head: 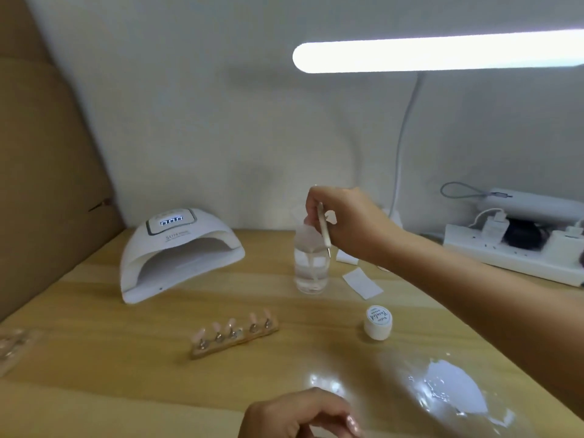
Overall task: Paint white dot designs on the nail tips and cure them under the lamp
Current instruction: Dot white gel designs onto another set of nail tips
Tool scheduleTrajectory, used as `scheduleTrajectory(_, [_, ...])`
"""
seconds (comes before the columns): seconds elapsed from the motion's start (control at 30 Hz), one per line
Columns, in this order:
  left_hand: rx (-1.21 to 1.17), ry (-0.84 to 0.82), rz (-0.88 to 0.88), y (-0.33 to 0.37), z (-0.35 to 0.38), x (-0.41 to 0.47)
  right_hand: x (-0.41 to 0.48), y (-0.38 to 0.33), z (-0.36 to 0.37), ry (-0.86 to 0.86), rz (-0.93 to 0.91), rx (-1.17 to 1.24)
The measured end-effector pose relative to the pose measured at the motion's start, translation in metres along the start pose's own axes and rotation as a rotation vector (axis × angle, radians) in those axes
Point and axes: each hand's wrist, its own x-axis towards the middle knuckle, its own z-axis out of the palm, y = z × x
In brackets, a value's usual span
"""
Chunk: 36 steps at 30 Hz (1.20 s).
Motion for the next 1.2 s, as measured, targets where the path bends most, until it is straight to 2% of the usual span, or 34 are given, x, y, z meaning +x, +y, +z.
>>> scheduleTrajectory(0.07, [-0.017,0.09,0.02,-0.005,0.004,0.0,0.0,0.002,0.0,-0.014,-0.013,-0.029])
scheduleTrajectory(0.17, [0.091,0.222,0.052,-0.01,0.01,-0.001,-0.004,0.003,0.0,0.002,-0.044,0.003])
scheduleTrajectory(0.27, [0.1,0.21,0.053,-0.004,0.01,0.0,-0.007,0.002,-0.002,0.006,-0.024,0.043])
scheduleTrajectory(0.63, [0.056,0.253,-0.005,-0.002,0.012,-0.001,-0.001,0.0,0.0,-0.053,-0.102,-0.094])
scheduleTrajectory(0.8, [0.052,0.196,-0.028,0.001,0.011,-0.001,-0.002,0.001,0.005,-0.033,-0.107,-0.143])
scheduleTrajectory(0.97, [-0.002,0.239,-0.043,0.0,0.013,-0.002,-0.002,0.001,0.008,-0.013,-0.093,-0.169])
scheduleTrajectory(1.2, [0.058,0.313,-0.01,0.001,0.017,0.0,-0.004,-0.001,0.011,0.004,-0.062,-0.17])
